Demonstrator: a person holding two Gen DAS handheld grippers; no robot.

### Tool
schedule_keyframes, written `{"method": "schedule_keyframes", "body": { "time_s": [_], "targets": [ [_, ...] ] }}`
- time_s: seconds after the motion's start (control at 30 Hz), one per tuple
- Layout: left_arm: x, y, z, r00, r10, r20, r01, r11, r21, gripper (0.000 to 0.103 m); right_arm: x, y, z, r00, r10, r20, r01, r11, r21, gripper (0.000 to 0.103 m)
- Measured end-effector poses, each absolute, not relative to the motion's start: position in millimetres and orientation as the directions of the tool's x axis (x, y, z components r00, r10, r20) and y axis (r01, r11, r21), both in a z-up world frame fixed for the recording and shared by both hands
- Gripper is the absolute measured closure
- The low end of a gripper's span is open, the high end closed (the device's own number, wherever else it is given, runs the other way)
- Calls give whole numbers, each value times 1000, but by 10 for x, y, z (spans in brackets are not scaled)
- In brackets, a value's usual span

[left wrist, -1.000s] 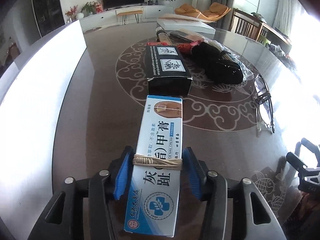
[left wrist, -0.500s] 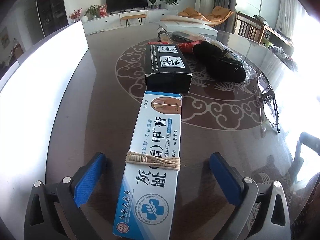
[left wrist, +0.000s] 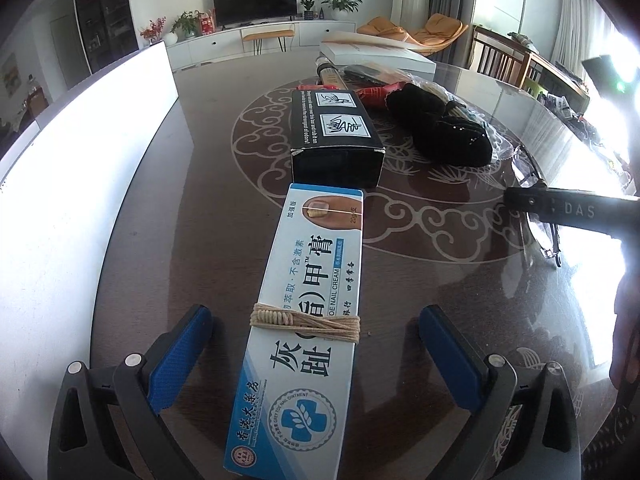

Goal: Organize objects
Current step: 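Carry box and eyeglasses to the bin and open both grippers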

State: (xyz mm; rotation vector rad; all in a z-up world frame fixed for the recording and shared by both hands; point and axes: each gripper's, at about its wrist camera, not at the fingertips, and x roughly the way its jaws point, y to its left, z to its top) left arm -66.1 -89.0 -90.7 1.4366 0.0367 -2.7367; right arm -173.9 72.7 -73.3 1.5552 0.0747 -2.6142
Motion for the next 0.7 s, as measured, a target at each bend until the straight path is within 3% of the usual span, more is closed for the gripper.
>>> {"method": "schedule_keyframes", "body": {
  "time_s": [0.07,0.13,0.43,0.53,0.67,0.7],
  "targets": [
    [-655,-893,-908,-567,-34,-823,56,-998,3,0,-1613,798,-723,-500,-51,-865,116,-993,-8,66],
    [-655,-894,-908,-567,-34,-823,56,-998,3,0,-1479,881,-729,-515,-48,-856,119,-993,-17,72],
    [-651,-898,-906,-567,-35,-823,57,-998,3,0,-675,1154,-764,-587,-55,-808,123,-992,-22,73],
    [-645,-906,-901,-567,-36,-823,58,-998,4,0,-551,1224,-741,-568,-92,-818,131,-991,21,70],
    [-641,-904,-901,-567,-37,-823,59,-998,4,0,-432,1443,-735,-562,-130,-817,84,-991,100,40],
    [-643,-905,-900,-568,-37,-823,59,-998,4,0,-420,1516,-732,-563,-140,-814,67,-990,124,38]
  ]
}}
